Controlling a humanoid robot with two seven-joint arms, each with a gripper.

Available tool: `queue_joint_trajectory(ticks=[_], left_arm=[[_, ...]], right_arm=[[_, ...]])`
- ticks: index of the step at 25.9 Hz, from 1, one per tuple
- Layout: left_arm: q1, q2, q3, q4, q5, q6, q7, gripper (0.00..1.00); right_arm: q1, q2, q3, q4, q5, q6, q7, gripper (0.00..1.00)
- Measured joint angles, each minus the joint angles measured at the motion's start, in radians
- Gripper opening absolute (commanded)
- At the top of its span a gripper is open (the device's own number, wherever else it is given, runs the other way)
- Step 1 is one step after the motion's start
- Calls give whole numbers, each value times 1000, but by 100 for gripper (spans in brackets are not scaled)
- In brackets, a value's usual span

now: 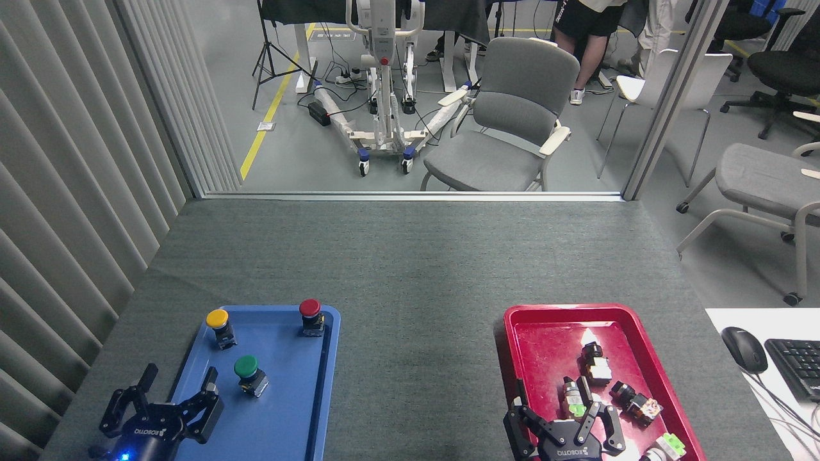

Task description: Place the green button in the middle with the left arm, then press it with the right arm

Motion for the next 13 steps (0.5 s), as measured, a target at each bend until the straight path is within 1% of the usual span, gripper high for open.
queue_joint_trajectory(ticks=[7,13], left_arm=[[11,-2,4,-1,79,-18,-5,100],[14,0,-6,-20,93,-29,-2,100]], right_arm=[[0,5,0,0,2,1,-5,100],[0,8,-1,-1,4,2,4,100]])
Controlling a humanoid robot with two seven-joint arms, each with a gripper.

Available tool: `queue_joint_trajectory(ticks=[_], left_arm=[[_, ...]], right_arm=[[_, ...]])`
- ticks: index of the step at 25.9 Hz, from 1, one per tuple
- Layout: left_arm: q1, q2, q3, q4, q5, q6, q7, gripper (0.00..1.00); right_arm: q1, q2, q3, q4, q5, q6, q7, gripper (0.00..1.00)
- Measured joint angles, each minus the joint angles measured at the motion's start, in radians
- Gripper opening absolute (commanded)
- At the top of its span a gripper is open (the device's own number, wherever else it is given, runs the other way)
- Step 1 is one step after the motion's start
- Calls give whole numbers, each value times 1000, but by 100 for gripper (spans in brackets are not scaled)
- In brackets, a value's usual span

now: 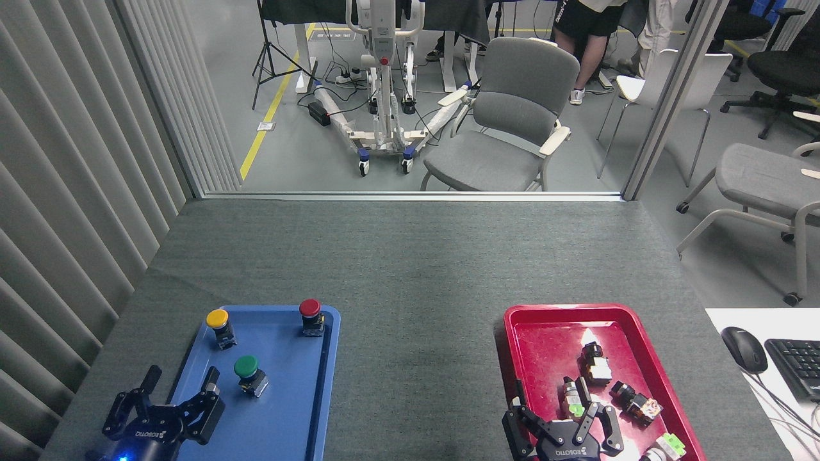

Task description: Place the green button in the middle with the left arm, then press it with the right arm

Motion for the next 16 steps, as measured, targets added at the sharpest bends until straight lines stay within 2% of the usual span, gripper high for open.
queue_joint_trajectory(ticks=[16], left_arm=[[2,2,-18,-13,1,-45,4,100]], right_arm=[[-1,11,0,0,3,0,3,100]])
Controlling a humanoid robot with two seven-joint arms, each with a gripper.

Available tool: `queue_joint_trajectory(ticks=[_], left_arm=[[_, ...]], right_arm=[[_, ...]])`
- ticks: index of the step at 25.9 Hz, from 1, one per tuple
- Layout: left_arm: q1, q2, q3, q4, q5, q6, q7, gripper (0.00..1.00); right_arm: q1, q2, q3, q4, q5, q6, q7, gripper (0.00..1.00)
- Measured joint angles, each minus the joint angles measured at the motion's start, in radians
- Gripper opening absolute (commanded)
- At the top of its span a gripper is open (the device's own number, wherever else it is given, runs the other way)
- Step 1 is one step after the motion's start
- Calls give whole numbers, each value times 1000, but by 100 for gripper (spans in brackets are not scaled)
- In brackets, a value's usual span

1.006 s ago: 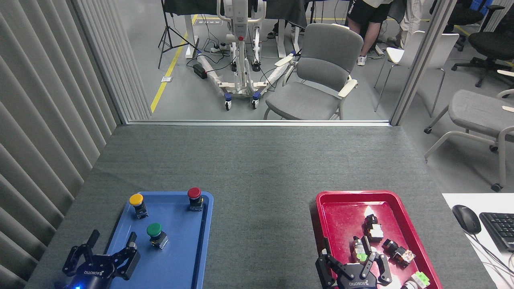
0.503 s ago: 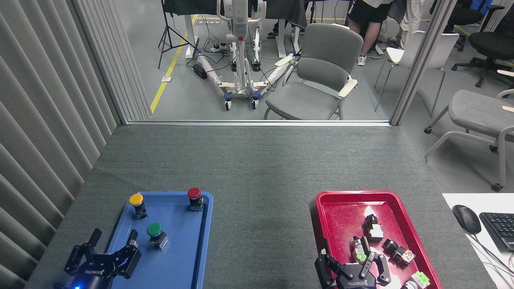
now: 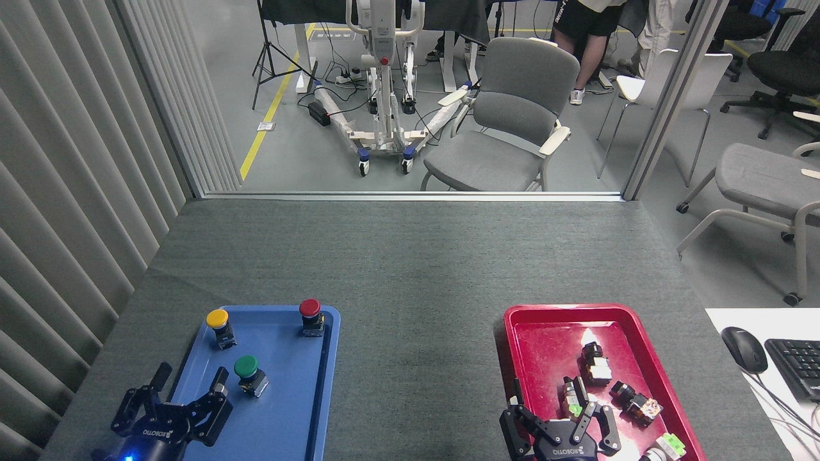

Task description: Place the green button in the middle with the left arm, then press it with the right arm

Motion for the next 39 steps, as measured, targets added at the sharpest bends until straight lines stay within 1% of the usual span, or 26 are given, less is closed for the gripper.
queue_joint_trajectory(ticks=[20,26,31,35,39], left_arm=[[-8,2,-14,10,-6,-15,2,100],[-10,8,-69,31,-69,-17,-2,100],[-47,12,-91,120,-131,-17,-2,100],[-96,18,-97,220,-142,-24,-2,100],[-164,20,-116,327,-145,-53,-3,100]], right_arm=[[-5,-8,-4,-2,-2,12,-4,100],[-7,-4,-9,-3,-2,10,-6,100],[-13,-11,-14,-10,-7,7,-4,100],[-9,-19,-25,-11,-7,4,-3,100],[-3,-14,-36,-12,-8,3,0,100]])
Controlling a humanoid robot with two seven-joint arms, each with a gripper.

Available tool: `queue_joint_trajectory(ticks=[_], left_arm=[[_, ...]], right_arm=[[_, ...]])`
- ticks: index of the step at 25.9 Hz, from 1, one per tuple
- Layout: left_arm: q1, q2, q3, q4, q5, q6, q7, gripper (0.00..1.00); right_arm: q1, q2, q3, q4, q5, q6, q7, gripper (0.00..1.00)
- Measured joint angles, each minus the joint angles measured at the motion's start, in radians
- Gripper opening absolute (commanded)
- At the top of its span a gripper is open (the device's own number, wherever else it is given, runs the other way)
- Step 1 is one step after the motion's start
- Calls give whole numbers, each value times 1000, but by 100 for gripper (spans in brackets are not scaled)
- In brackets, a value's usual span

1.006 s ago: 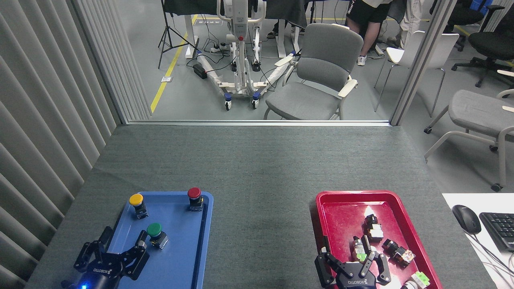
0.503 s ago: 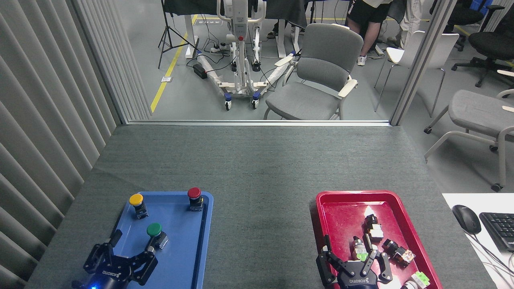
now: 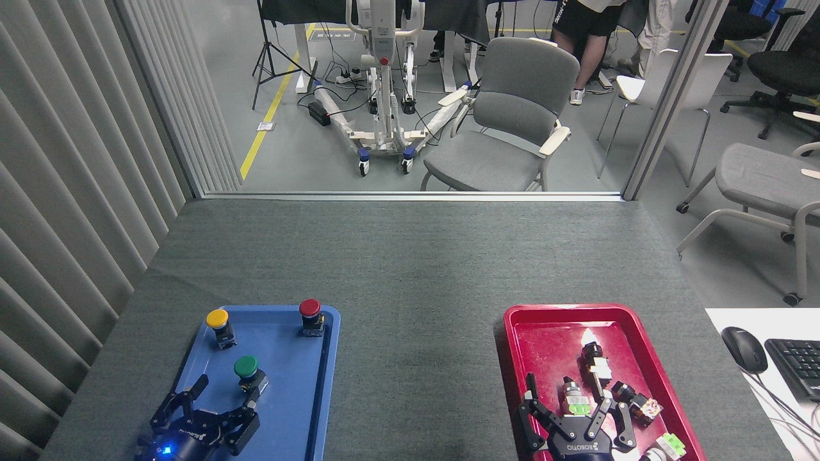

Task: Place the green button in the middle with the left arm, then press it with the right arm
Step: 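Close the left hand around the green button on the blue tray, then carry the green button with the left hand to the table middle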

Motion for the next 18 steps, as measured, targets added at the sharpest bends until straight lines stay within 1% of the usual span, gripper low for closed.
queue_joint_trajectory(ticks=[7,8,11,13,15,16,18], left_arm=[[-120,4,-64,177,-11,-41,0,99],[-136,4,-69,202,-12,-47,-1,92],[-164,4,-76,259,-13,-56,-1,63],[-169,6,-77,275,-13,-62,-1,38],[-169,18,-78,283,-14,-87,0,10],[-169,30,-78,286,-13,-104,5,0],[-170,53,-78,290,-10,-151,24,0]], right_arm=[[21,18,-11,-9,-4,5,8,100],[23,19,-14,-10,-6,5,8,100],[24,22,-18,-10,-10,2,19,99],[22,24,-19,-11,-10,1,32,100],[13,27,-20,-11,-11,1,49,99],[9,27,-20,-11,-11,1,57,99],[1,28,-19,-11,-11,2,60,99]])
